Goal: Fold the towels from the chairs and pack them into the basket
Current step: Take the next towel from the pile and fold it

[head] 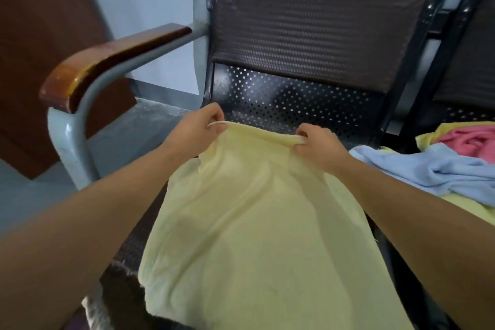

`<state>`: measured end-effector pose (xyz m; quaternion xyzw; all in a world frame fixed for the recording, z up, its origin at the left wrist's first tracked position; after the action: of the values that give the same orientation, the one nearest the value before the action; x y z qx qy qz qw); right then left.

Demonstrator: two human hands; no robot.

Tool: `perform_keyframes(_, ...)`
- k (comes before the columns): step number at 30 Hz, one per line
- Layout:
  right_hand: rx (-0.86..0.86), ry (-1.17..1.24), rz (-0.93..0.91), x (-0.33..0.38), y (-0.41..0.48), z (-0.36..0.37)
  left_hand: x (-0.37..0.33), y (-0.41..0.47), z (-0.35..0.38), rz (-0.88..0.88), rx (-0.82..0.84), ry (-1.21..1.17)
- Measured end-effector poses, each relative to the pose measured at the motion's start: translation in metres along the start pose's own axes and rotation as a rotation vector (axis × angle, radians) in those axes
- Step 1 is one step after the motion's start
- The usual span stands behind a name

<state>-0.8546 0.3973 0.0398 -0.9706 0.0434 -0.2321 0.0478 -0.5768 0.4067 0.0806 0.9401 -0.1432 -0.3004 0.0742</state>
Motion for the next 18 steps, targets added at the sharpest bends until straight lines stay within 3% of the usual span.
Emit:
perform_keyframes(4, 0.108, 0.074, 0.070, 0.001, -0.028, -0.037, 0.002, -0.031, -0.028, -0.042, 0.016, -0.117)
perform_keyframes(7, 0.198, 0.204, 0.026, 0.010, -0.066, -0.063, -0.004, -0.061, -0.055, -0.047, 0.140, -0.290)
perform_keyframes(8, 0.290, 0.277, 0.021, 0.012, -0.075, -0.071, -0.008, -0.070, -0.064, -0.080, 0.210, -0.454)
perform_keyframes(10, 0.631, 0.478, 0.046, 0.014, -0.091, -0.084, -0.013, -0.084, -0.076, -0.185, 0.412, -0.775)
perform_keyframes(12, 0.926, 0.619, 0.066, 0.015, -0.103, -0.094, -0.014, -0.095, -0.086, -0.237, 0.574, -0.863)
perform_keyframes(13, 0.968, 0.650, 0.074, 0.016, -0.107, -0.096, -0.012, -0.098, -0.087, -0.253, 0.600, -0.835)
perform_keyframes(15, 0.829, 0.619, 0.126, 0.017, -0.107, -0.089, -0.004, -0.099, -0.083, -0.260, 0.530, -0.597)
perform_keyframes(18, 0.382, 0.495, 0.201, 0.013, -0.090, -0.065, 0.017, -0.087, -0.067, -0.176, 0.281, 0.032)
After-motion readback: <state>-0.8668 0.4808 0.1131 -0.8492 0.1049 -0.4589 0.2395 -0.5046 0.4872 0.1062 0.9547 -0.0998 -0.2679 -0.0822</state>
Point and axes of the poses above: each hand's wrist, its own y-axis towards the middle knuckle, its own z-axis out of the palm, x = y × z, the point moved 1 cm from there along y, towards the middle knuckle, and after that the axes turned 8 degrees about z, right-handed, at the moved point
